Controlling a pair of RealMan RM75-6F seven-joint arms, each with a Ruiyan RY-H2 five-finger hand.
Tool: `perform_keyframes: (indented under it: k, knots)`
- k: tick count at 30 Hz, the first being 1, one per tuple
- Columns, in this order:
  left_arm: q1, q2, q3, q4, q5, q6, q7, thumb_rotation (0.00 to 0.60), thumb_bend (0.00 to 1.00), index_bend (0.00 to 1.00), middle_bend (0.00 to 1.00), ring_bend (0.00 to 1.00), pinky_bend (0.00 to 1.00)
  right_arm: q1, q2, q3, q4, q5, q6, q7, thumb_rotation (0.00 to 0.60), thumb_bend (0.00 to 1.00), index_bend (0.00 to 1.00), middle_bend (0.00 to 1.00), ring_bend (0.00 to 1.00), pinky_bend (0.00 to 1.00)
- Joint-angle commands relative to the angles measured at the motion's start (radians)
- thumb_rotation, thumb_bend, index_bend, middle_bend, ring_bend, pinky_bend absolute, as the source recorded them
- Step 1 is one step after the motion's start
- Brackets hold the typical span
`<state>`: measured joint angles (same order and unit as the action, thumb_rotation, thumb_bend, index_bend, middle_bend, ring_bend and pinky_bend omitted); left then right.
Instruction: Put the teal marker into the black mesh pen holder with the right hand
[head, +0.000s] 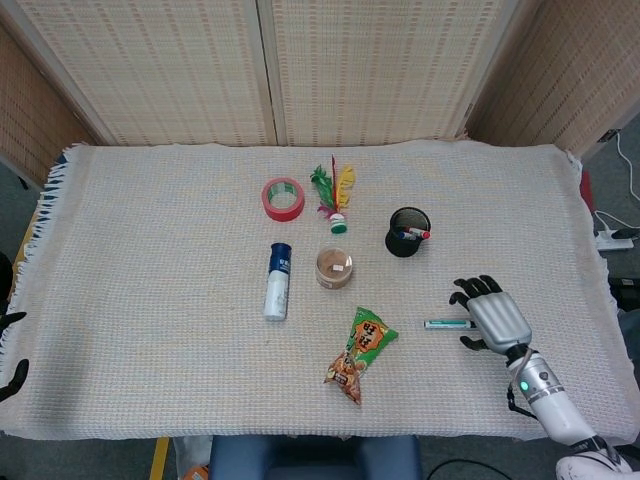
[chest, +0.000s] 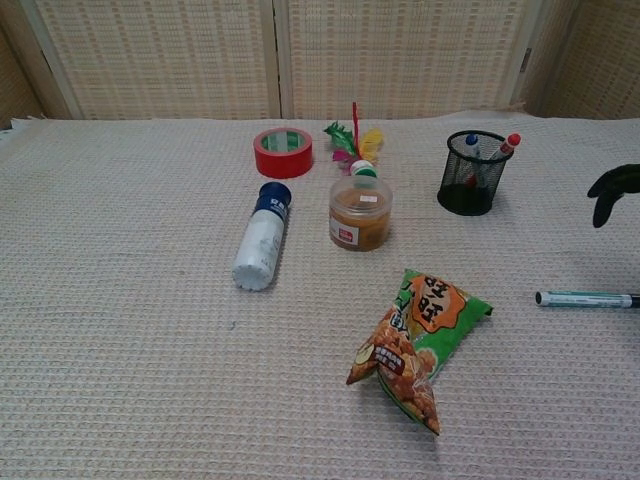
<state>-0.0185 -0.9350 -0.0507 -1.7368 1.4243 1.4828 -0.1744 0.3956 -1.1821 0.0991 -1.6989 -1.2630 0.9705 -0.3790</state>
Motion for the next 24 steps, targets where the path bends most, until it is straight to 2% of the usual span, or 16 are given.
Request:
perform_keyframes:
  k: [1,5,15,24]
  knots:
    - [0.000,0.000,0.000,0.000,-0.001,-0.001,-0.001,0.600,0.39,0.20,0.04,0.00,0.11,0.047,-0.032,-0.020,0.036,0.049,-0.060,-0.076,0.600,0.11,0.32,0.13,0.13,0.10]
    - [0.000,0.000,-0.001,0.002,-0.004,-0.003,-0.004,0.600,0.39,0.20,0.04,0.00,0.11,0.064,-0.058,-0.036,0.069,0.087,-0.075,-0.121,0.600,0.11,0.32,0.13,0.13,0.09]
    - [-0.003,-0.001,-0.001,0.005,-0.011,-0.014,-0.010,0.600,0.39,0.20,0.04,0.00,0.11,0.084,-0.108,-0.040,0.163,0.160,-0.075,-0.128,0.600,0.12,0.33,0.13,0.13,0.09]
    - [-0.007,-0.002,-0.004,0.016,-0.027,-0.030,-0.024,0.600,0.39,0.20,0.04,0.00,0.11,0.120,-0.184,-0.047,0.216,0.150,-0.086,-0.123,0.600,0.12,0.39,0.13,0.16,0.09]
